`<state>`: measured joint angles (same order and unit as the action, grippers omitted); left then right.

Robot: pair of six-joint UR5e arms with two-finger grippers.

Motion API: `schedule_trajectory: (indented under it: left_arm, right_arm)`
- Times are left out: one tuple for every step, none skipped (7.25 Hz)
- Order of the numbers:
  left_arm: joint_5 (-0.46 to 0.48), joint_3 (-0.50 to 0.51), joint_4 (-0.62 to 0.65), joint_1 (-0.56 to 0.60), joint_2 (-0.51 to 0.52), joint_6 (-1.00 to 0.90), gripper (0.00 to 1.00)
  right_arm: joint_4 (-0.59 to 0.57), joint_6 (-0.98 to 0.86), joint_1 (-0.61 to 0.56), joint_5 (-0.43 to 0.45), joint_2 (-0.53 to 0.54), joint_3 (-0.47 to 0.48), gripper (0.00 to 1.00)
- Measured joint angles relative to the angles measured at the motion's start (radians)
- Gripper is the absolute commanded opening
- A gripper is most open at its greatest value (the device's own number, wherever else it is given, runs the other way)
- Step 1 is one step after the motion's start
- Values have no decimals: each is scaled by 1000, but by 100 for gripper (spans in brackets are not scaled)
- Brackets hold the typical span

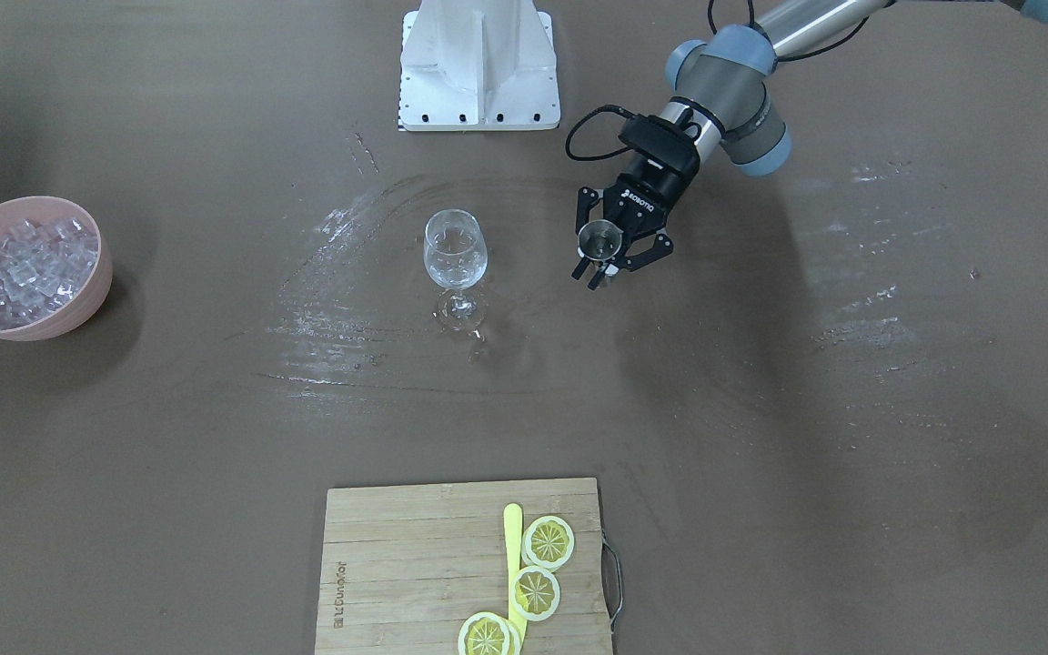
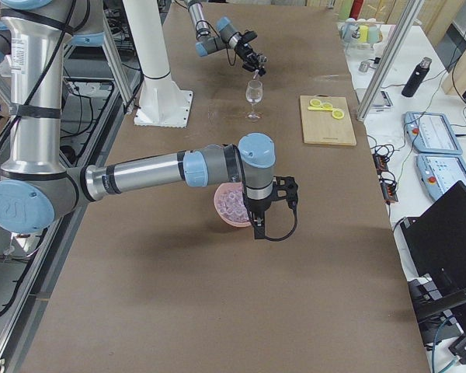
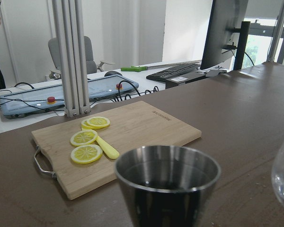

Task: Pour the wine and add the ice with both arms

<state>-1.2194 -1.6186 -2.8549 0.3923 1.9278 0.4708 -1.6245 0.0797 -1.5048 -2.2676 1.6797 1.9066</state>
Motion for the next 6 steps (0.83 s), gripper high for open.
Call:
schedule_trajectory:
  left_arm:
    - [-37,-5,51,4,34,-65,0]
    - [-83,-14,116,15,71,-113,0]
    - [-155,-35,192,47,97,-146,0]
    - [-241,-65,264,96,106,-178,0]
    - [-312,-90,320,141,107,-214,0]
    - [-352,-106,364,168,107,-251,0]
  right_arm:
    - [0,0,0,-1,0,1,100]
    - [0,0,0,-1,0,1,100]
    - [0,0,0,-1,0,1,100]
    - [0,2,0,-1,0,1,100]
    - [0,7,0,-2,0,1,100]
    - [0,12,0,-5,0,1,100]
